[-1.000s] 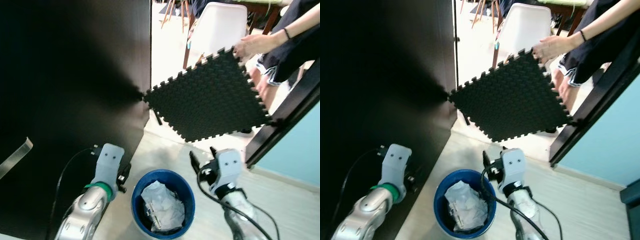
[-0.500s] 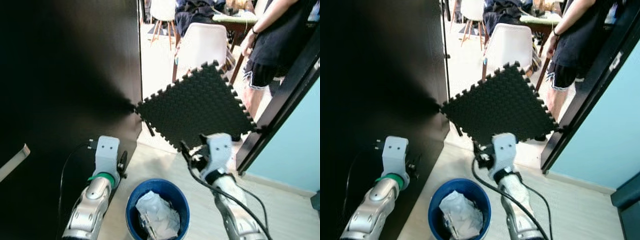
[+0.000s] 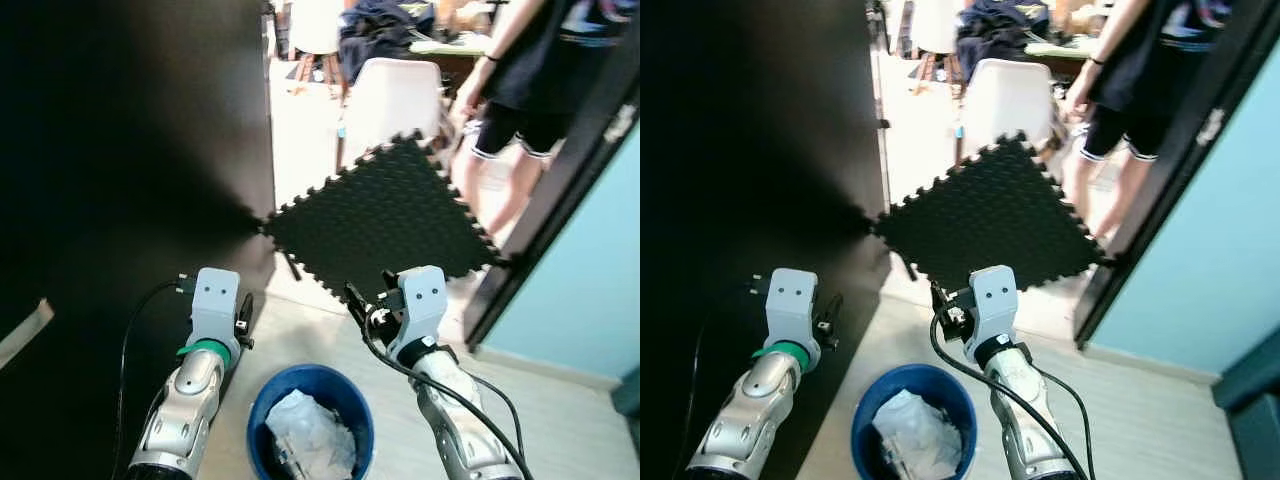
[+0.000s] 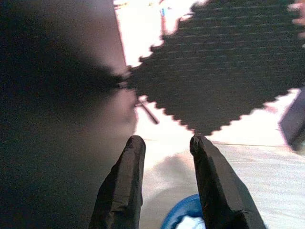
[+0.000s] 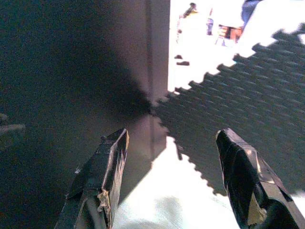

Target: Clean up the room

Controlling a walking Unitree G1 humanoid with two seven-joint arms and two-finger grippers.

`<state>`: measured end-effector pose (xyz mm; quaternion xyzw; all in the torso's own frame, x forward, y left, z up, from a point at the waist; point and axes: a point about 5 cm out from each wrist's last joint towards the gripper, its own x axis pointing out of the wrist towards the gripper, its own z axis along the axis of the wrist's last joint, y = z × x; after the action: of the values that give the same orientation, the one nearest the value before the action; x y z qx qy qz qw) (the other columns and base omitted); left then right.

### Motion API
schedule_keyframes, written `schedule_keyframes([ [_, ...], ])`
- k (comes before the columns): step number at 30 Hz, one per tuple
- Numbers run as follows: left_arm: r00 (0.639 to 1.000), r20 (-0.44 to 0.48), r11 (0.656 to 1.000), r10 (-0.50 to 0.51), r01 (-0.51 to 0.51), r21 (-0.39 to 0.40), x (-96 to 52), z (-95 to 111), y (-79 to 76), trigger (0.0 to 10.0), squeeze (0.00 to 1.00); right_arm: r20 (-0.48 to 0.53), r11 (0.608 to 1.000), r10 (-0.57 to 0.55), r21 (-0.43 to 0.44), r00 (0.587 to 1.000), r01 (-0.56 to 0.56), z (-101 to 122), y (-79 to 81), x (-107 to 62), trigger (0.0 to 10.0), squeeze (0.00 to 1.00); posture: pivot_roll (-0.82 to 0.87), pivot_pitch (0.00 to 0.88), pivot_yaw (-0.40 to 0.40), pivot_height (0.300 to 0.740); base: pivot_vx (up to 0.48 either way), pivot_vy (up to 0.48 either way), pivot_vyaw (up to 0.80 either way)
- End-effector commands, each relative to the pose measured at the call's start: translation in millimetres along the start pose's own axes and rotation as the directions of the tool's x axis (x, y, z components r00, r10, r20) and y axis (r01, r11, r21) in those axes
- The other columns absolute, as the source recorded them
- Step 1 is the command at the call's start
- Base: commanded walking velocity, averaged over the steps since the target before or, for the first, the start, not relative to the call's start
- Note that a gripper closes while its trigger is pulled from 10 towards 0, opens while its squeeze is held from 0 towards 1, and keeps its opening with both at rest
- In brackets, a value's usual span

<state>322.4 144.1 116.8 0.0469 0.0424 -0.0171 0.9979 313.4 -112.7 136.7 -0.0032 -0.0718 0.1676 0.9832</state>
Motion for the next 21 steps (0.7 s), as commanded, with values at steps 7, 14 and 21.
schedule_keyframes([
  [7, 0.998, -0.015, 0.997, -0.056, 0.055, -0.056, 1.3, -1.0, -9.2, 10.0, 0.0, -0.037, 1.0, -0.009, 0.023, 0.999, 0.01, -7.7, -1.6, -4.2, 10.0, 0.0, -0.13, 0.014, 0.069, 0.738, 0.0, 0.0, -0.8],
  [14, 0.996, -0.004, 0.994, -0.087, 0.086, -0.059, 2.1, 3.6, -12.8, 10.0, 0.0, -0.036, 0.999, -0.004, 0.032, 0.999, 0.005, -7.6, 0.9, -3.4, 10.0, 0.0, -0.13, 0.02, 0.074, 0.738, 0.0, 0.0, -0.8],
  [21, 0.996, -0.002, 0.994, -0.089, 0.089, -0.06, 3.7, 4.9, -13.4, 10.0, 0.0, -0.037, 0.999, -0.008, 0.035, 0.999, 0.009, -7.8, 0.2, -4.7, 10.0, 0.0, -0.14, 0.023, 0.076, 0.738, 0.0, 0.0, -0.8],
])
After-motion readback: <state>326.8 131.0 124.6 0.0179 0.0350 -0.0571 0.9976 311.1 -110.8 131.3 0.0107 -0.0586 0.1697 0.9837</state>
